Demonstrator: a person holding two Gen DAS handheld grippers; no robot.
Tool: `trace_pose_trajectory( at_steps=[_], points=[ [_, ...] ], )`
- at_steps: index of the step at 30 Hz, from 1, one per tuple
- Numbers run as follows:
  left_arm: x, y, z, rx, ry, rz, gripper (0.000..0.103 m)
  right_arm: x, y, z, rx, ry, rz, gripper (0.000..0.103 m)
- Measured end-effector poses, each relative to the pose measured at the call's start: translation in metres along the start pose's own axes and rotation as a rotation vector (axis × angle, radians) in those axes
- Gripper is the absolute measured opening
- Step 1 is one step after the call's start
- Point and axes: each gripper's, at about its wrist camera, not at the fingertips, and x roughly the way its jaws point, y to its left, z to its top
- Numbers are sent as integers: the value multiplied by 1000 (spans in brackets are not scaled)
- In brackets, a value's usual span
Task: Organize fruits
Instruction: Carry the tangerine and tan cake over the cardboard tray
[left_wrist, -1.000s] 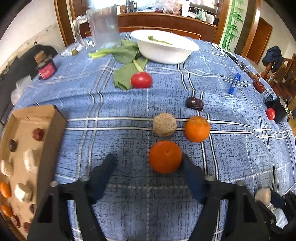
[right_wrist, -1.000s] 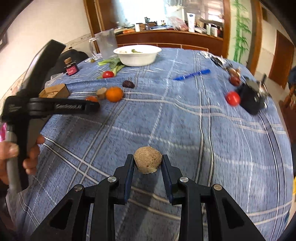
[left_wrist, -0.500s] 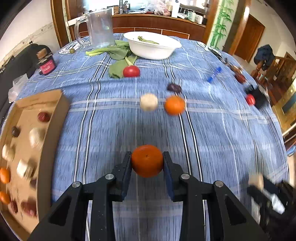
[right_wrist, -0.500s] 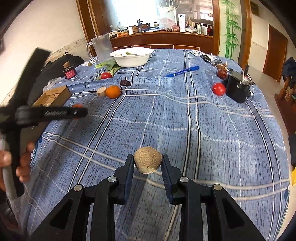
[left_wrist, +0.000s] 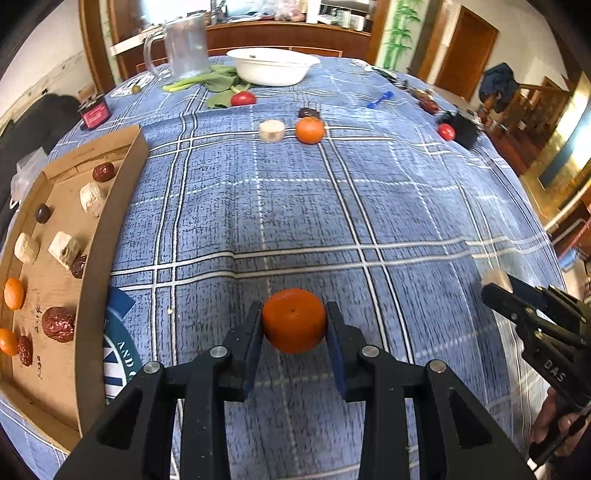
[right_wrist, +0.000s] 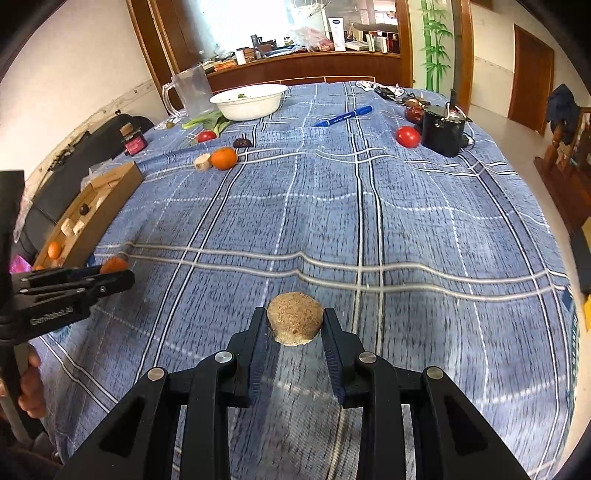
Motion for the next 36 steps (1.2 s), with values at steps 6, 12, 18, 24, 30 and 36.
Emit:
trace_pose_trajectory(
  at_steps=[6,12,18,24,30,36],
  points=[
    [-19,2,-8,38,-33,-6,31,-4,13,-9,23,18,-27,32],
    [-35,10,-11,47,-62,-21,31,-6,36,-8,-5,24,-46,32],
    [-46,23,-13,41,-85,-34,31,-5,58,-1,-29,17,-44,32],
    [-63,42,-14,5,-117,-45,32,1,84,11,-56,15,-12,32],
    [-82,73,-15,-51,-161,-26,32,7,115,26,-99,11,31,32],
    [-93,114,-17,-127,-178,18,32,15,148,41,-150,6,83,32]
  ],
)
